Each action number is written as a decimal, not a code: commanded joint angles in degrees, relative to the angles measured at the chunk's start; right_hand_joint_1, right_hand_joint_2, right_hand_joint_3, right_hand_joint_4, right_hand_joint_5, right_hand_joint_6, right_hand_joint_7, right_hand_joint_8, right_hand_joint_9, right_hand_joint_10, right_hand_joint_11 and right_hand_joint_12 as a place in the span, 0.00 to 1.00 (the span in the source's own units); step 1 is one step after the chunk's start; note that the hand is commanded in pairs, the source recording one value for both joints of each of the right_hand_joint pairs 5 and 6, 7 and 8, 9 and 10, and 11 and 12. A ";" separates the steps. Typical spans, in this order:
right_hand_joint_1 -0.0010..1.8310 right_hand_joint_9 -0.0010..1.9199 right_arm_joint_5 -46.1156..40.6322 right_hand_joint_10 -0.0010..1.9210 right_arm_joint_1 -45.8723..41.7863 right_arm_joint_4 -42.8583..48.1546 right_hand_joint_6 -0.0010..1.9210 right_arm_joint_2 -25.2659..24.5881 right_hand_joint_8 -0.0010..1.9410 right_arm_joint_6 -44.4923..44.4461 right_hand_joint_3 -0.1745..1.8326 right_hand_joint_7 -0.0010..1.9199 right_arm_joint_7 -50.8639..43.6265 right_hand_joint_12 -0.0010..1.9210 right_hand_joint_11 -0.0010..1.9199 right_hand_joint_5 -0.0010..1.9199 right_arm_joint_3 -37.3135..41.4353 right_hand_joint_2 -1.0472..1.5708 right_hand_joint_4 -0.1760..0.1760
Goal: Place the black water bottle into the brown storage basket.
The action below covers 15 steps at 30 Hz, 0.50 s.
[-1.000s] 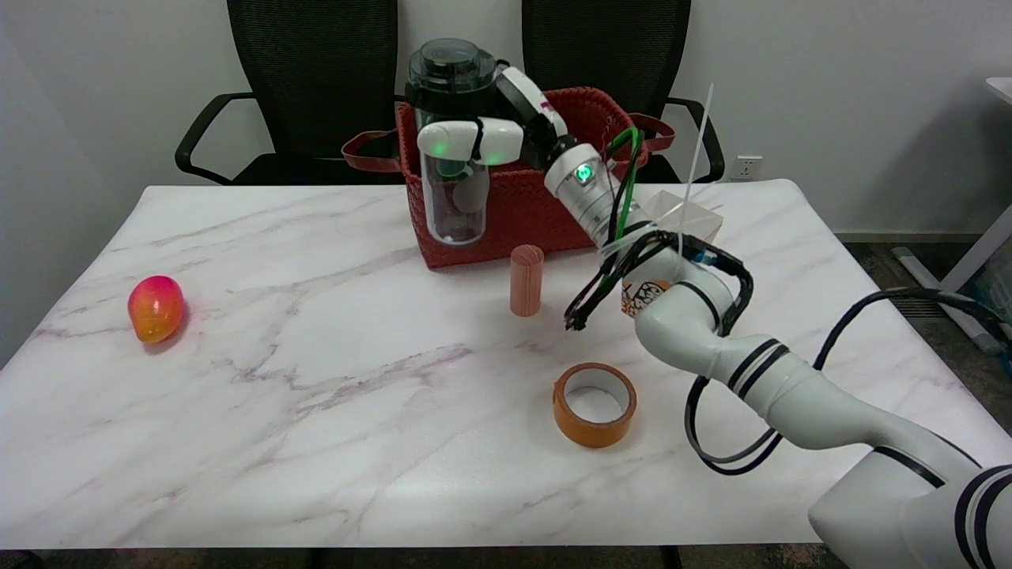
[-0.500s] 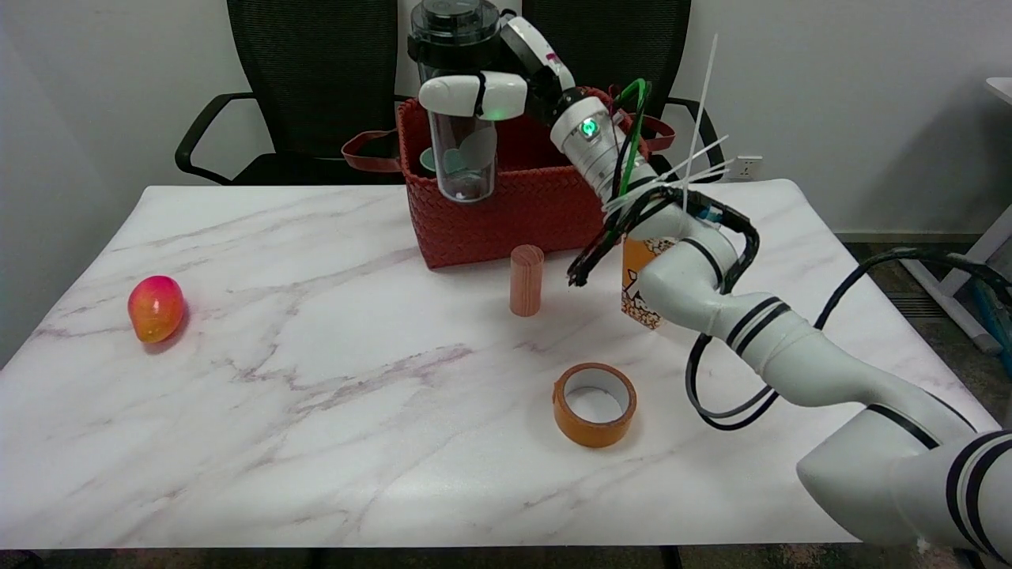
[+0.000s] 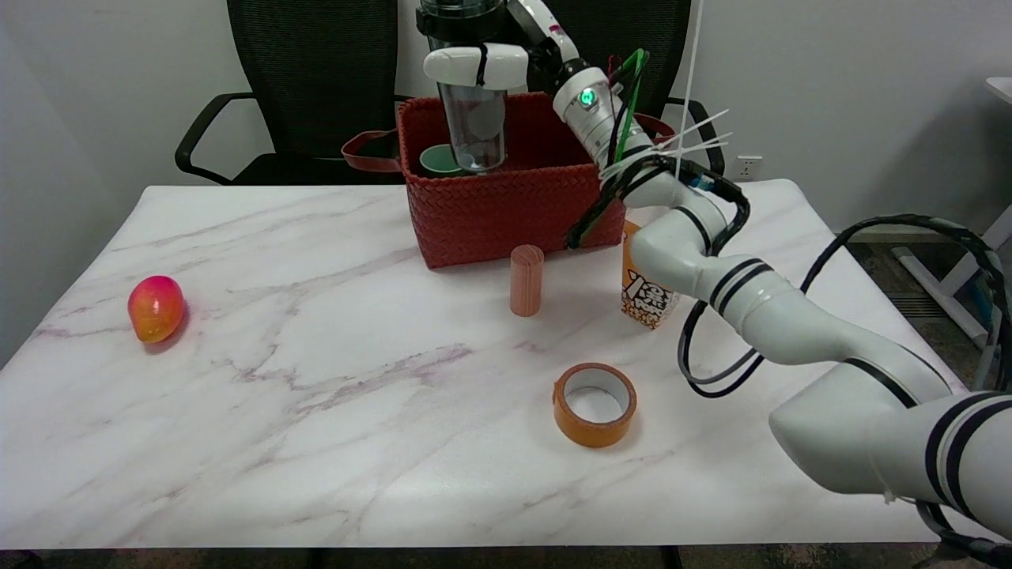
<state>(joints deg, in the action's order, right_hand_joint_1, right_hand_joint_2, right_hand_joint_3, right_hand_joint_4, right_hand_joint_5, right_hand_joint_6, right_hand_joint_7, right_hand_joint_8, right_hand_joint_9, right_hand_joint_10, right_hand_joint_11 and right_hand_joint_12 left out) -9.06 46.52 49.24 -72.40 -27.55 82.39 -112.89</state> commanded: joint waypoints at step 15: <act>0.50 0.68 -15.32 0.68 12.98 -21.06 0.58 -7.21 0.75 -4.84 0.00 0.76 -34.16 0.37 0.37 0.58 -3.76 0.63 0.50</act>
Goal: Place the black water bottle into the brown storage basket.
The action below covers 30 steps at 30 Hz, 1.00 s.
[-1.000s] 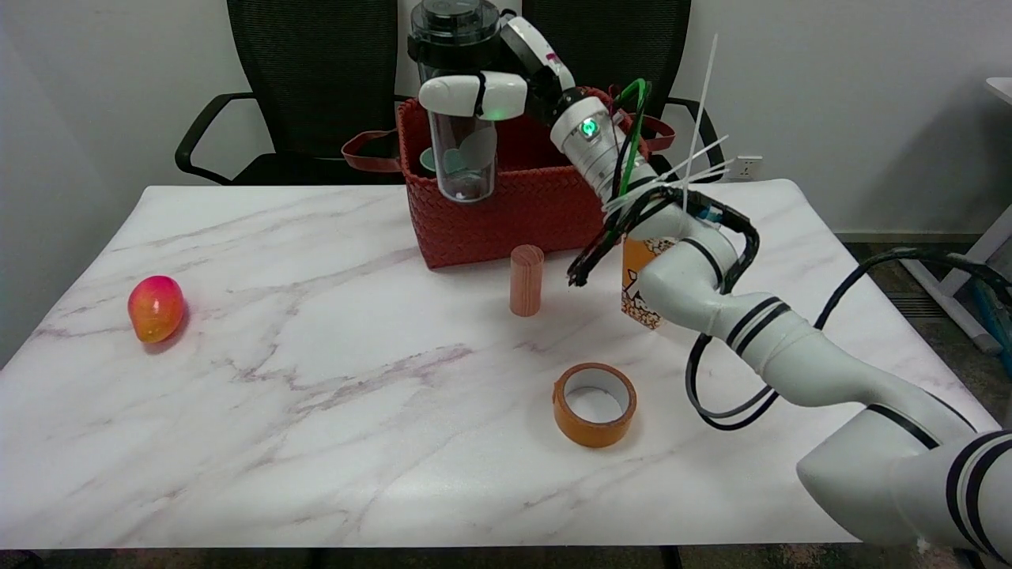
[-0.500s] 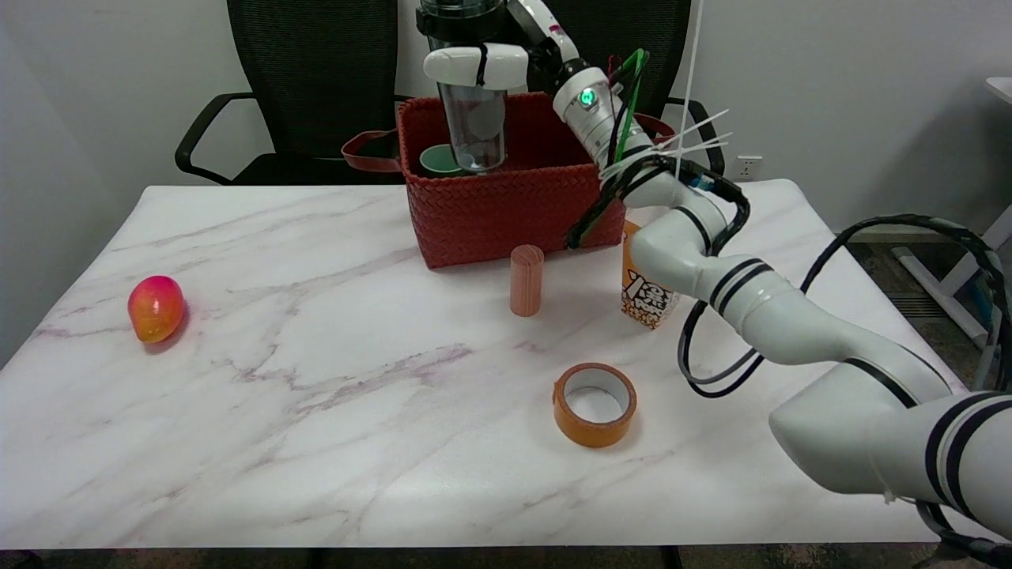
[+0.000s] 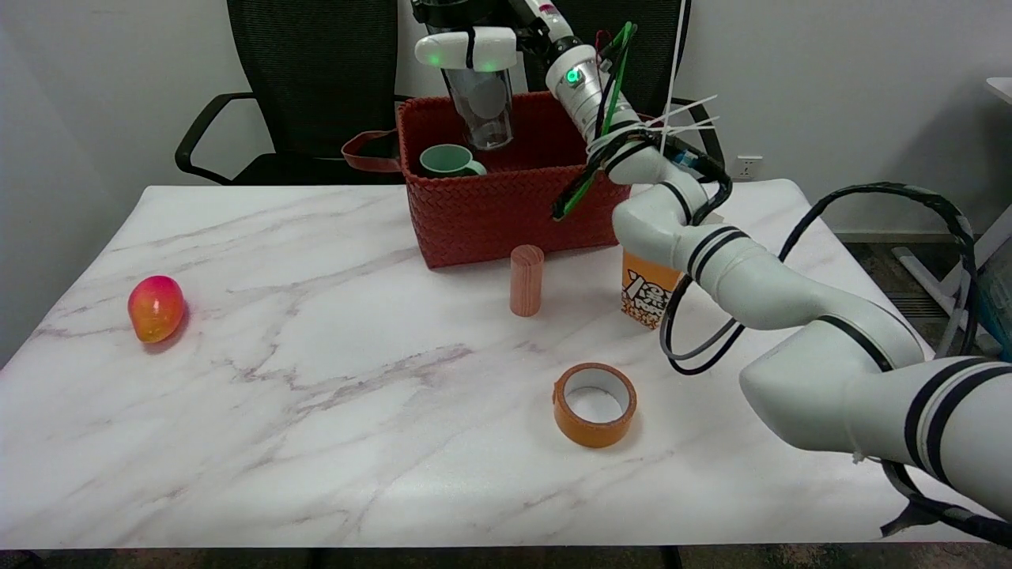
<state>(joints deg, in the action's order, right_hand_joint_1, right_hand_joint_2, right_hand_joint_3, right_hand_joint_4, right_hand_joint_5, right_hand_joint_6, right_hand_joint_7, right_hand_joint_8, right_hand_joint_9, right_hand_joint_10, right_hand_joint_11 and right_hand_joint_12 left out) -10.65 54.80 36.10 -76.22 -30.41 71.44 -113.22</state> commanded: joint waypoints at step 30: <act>0.45 0.66 -21.53 0.66 5.71 -9.50 0.60 -7.07 0.74 0.78 0.00 0.75 -49.54 0.29 0.29 0.60 -11.34 0.69 0.50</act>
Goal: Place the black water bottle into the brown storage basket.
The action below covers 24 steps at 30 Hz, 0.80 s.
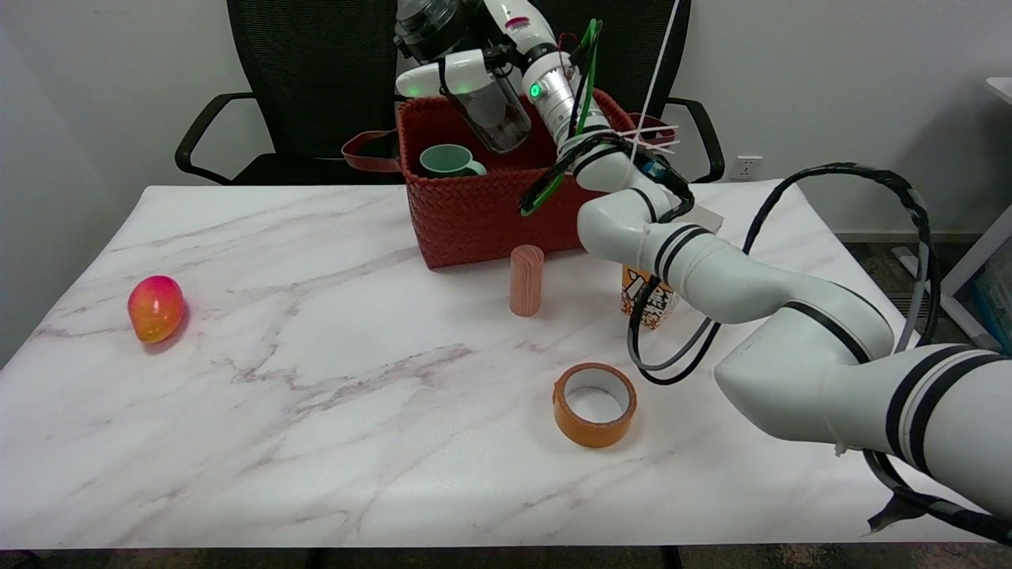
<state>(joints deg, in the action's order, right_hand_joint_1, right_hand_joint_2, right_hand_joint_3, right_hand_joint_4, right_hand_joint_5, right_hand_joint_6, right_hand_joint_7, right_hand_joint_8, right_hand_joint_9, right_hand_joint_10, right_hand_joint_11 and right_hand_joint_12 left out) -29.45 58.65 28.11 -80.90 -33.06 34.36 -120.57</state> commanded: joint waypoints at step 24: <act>0.43 0.64 -4.30 0.63 1.89 -6.88 0.61 -3.22 0.74 2.97 0.00 0.74 -13.77 0.28 0.28 0.61 -2.96 0.74 0.50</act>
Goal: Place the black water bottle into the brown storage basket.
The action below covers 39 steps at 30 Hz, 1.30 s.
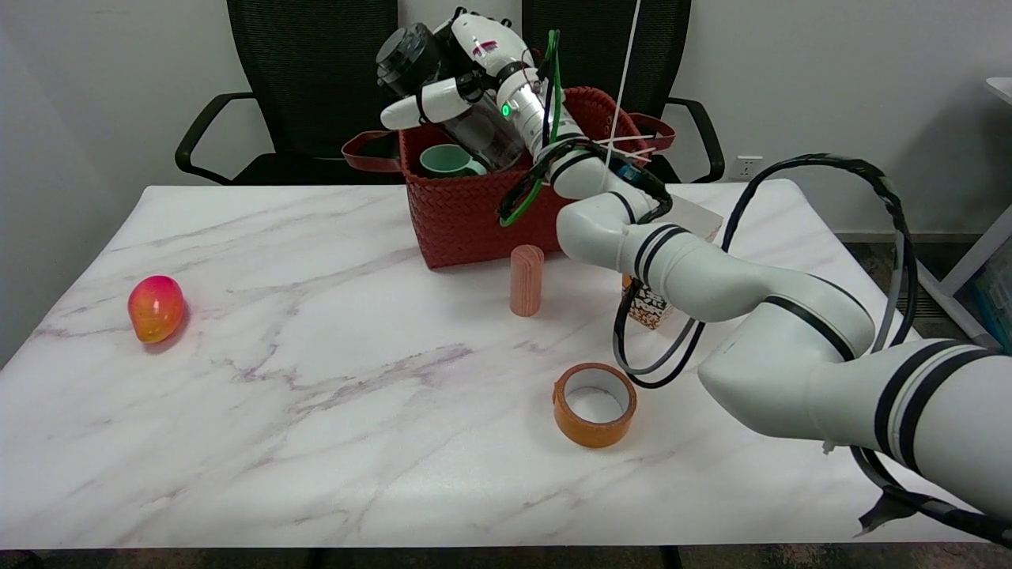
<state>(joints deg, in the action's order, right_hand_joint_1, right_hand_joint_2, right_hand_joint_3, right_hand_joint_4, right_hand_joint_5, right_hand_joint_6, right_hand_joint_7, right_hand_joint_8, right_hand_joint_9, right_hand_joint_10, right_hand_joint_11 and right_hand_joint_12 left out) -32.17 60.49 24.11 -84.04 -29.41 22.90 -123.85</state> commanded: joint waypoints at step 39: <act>0.40 0.54 -9.45 0.54 -4.49 -0.76 0.60 0.36 0.69 1.84 0.00 0.69 -6.52 0.19 0.19 0.60 -0.89 0.74 0.50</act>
<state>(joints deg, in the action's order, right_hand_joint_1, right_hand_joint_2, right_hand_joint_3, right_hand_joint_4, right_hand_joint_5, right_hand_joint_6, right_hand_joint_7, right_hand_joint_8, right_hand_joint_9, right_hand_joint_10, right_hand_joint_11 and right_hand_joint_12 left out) -40.77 58.75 21.46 -83.28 -29.25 16.22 -124.21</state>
